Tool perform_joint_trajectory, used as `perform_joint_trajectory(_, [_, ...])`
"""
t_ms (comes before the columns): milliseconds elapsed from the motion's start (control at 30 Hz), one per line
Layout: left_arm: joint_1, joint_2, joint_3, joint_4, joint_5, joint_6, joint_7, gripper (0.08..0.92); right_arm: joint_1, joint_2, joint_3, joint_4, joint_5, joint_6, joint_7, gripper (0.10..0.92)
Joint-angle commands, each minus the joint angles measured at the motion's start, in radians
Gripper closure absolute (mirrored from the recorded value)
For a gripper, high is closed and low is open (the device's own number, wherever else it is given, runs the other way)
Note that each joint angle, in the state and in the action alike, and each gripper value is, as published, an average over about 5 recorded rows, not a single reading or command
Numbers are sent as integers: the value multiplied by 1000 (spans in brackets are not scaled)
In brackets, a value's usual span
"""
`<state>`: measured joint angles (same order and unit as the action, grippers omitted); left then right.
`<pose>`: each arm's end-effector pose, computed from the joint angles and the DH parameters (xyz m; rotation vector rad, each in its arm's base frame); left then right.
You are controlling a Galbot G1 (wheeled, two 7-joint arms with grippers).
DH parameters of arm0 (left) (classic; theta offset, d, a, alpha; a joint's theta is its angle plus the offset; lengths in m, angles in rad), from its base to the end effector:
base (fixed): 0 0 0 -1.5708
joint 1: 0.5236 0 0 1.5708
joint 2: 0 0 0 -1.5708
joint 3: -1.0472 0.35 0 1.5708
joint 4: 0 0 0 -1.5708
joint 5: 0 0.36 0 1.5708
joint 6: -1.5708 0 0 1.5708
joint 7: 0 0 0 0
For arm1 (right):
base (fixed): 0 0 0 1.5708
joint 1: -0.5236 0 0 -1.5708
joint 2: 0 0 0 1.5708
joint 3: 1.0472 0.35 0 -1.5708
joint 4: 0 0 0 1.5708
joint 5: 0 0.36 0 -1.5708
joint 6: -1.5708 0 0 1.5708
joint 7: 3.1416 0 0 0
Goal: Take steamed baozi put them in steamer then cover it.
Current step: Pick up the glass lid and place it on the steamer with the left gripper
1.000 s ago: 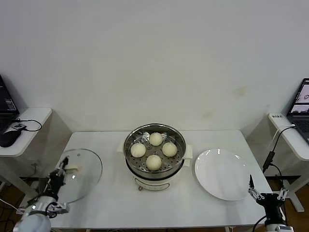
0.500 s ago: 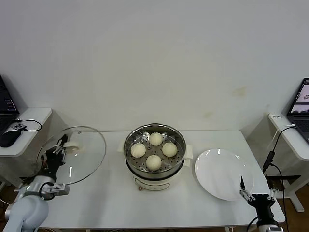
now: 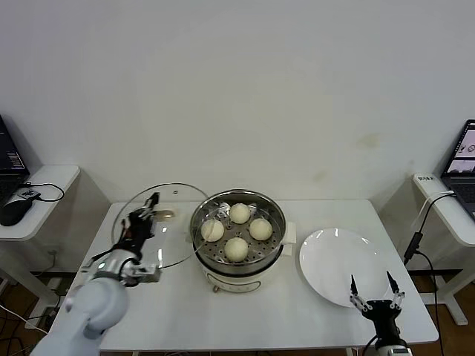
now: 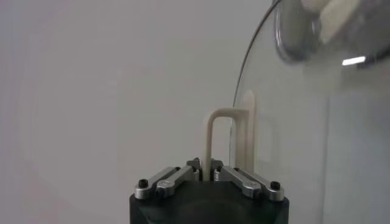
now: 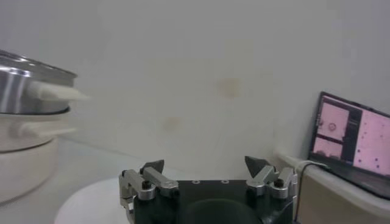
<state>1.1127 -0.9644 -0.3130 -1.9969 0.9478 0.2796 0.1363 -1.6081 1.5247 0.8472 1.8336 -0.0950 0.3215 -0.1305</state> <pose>0.3065 0.0584 -0.2249 0.1343 2.2340 2.0482 0.1455 -0.1222 -0.3880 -0.1396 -3.0989 0.4743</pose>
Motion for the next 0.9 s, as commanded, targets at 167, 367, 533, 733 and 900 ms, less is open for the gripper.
perform_joint_trajectory(167, [-294,-189,351,51,229,162,171,844,3,18,-34,-19,-86,2,14,203])
perform_joint_trajectory(367, [-310,-239,397,100,261,158,182,844,5,25,-48,-33,-96,6,15,203])
perform_joint_trajectory(533, [-314,-261,415,137,272,145,176,844,2,25,-46,-33,-96,8,14,202])
perform_joint_trajectory(733, [-291,-279,422,159,285,130,166,844,-3,24,-44,-27,-94,9,15,203])
perform_joint_trajectory(900, [-284,-296,420,182,295,118,155,844,-9,25,-49,-26,-96,11,13,203])
